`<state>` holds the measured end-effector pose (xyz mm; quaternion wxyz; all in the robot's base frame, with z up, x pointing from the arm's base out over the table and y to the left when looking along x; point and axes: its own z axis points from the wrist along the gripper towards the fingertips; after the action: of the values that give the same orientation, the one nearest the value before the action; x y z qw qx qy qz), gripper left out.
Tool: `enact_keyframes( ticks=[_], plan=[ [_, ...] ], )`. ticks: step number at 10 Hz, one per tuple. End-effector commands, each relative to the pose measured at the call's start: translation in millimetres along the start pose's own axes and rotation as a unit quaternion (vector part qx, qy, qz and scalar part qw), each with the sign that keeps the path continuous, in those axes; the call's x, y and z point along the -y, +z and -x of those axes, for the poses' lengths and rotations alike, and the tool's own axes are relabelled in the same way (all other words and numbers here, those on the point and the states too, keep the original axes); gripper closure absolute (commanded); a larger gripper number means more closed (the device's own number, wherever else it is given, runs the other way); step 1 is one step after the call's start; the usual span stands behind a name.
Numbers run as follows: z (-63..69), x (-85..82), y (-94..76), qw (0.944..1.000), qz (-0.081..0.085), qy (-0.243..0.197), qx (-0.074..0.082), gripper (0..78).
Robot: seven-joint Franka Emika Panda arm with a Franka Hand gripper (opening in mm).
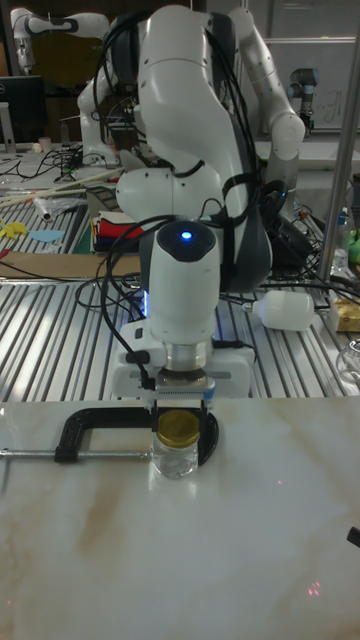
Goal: Screw the lid onto the jar
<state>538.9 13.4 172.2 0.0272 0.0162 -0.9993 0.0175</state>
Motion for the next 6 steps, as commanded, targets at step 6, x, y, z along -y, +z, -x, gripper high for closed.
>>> enact_keyframes(
  ticks=[6],
  plan=[
    [-31.7, 0.2, 13.5, 0.9999, 0.001, 0.004, 0.015, 76.4]
  ],
)
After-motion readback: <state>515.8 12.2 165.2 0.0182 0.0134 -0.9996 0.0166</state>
